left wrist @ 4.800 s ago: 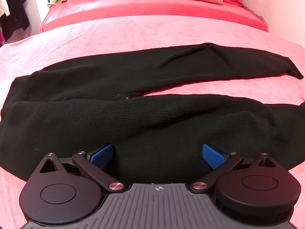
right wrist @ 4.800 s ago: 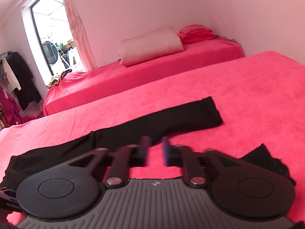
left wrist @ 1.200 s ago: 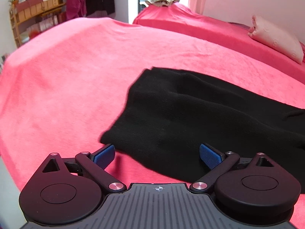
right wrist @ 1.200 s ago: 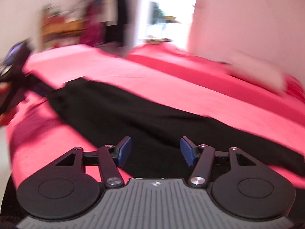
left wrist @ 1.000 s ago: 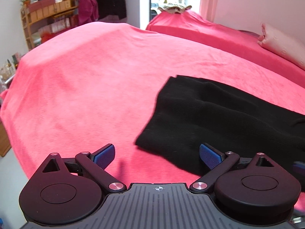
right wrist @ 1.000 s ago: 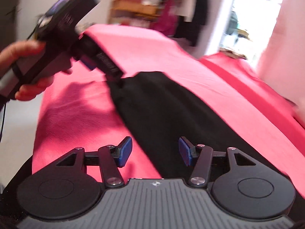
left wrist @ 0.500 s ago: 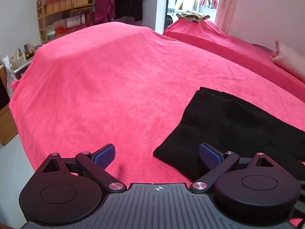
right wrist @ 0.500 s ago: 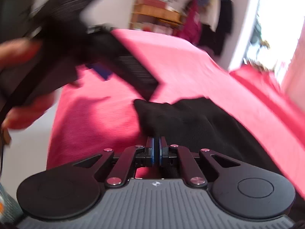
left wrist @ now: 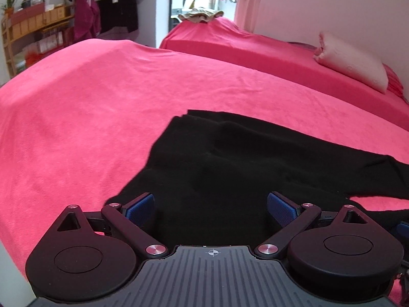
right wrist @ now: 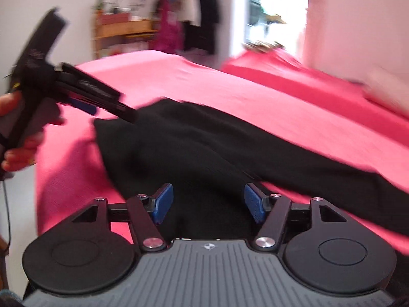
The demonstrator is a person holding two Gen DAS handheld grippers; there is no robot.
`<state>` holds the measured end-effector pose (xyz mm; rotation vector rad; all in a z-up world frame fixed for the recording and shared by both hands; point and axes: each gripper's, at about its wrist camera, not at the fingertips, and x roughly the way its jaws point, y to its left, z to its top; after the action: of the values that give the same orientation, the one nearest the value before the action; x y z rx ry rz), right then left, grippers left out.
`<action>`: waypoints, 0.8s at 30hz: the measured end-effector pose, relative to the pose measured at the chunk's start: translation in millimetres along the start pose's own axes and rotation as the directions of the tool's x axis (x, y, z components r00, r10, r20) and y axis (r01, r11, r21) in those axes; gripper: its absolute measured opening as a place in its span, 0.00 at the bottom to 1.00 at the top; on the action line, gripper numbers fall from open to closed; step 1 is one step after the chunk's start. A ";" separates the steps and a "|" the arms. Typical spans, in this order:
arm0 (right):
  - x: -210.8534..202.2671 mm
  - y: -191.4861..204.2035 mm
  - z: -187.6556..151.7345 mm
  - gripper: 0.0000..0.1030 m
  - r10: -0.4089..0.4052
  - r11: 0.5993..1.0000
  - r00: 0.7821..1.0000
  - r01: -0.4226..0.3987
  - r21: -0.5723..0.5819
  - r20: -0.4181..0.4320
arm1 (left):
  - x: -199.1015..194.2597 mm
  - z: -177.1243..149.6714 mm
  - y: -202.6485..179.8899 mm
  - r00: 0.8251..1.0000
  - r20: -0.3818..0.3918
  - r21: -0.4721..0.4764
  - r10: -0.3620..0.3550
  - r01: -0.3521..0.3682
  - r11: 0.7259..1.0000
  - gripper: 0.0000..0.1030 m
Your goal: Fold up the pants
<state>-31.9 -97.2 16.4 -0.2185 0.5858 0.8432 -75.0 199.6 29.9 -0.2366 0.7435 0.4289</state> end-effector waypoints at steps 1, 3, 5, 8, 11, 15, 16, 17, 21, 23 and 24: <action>-7.4 -20.0 -11.8 0.68 -0.047 0.997 0.999 0.048 0.064 -0.025 | 3.7 -0.4 -7.3 1.000 -0.007 0.013 -0.011 0.011 1.000 1.00; -25.8 -52.8 -34.1 0.70 -0.122 0.977 0.991 0.130 0.168 -0.057 | 11.5 -1.3 -19.8 0.999 -0.023 0.034 -0.029 0.029 0.999 1.00; -52.9 -80.0 -56.4 0.69 -0.124 0.958 0.992 0.123 0.258 -0.012 | 19.6 -1.6 -31.3 0.998 -0.040 0.045 -0.040 0.042 0.998 1.00; -85.0 -105.8 -70.8 0.75 -0.139 0.920 0.990 0.124 0.371 0.013 | 28.2 -1.9 -42.8 0.997 -0.060 0.055 -0.054 0.057 0.997 1.00; -102.5 -122.8 -74.3 0.75 -0.185 0.889 0.980 0.137 0.437 0.068 | 29.6 -1.1 -55.4 0.996 -0.063 0.066 -0.069 0.074 0.995 1.00; -100.3 -143.3 -71.6 0.78 -0.254 0.850 0.962 0.175 0.497 0.096 | 27.6 -3.4 -75.8 0.993 -0.062 0.083 -0.102 0.107 0.991 1.00; -98.8 -153.1 -73.5 0.78 -0.284 0.834 0.956 0.205 0.512 0.079 | 29.7 -5.1 -79.6 0.992 -0.066 0.088 -0.109 0.114 0.990 1.00; -96.4 -162.9 -76.0 0.78 -0.303 0.813 0.951 0.231 0.534 0.051 | 33.6 -7.2 -82.9 0.991 -0.075 0.092 -0.112 0.119 0.989 1.00; -114.9 -200.2 -96.0 0.55 -0.358 0.714 0.934 0.267 0.647 0.011 | 54.8 -19.0 -85.7 0.990 -0.114 0.114 -0.081 0.094 0.989 1.00; -132.2 -208.7 -98.1 0.57 -0.423 0.666 0.906 0.319 0.674 -0.012 | 53.1 -21.9 -86.7 0.992 -0.095 0.141 -0.079 0.092 0.986 1.00; -140.2 -209.2 -94.9 0.67 -0.506 0.634 0.862 0.402 0.660 -0.038 | 53.3 -22.3 -87.1 0.993 -0.093 0.149 -0.077 0.091 0.985 1.00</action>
<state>15.3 -362.1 8.7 0.3367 0.6115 0.1141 -13.7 129.9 -18.2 -0.1420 0.8442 0.2809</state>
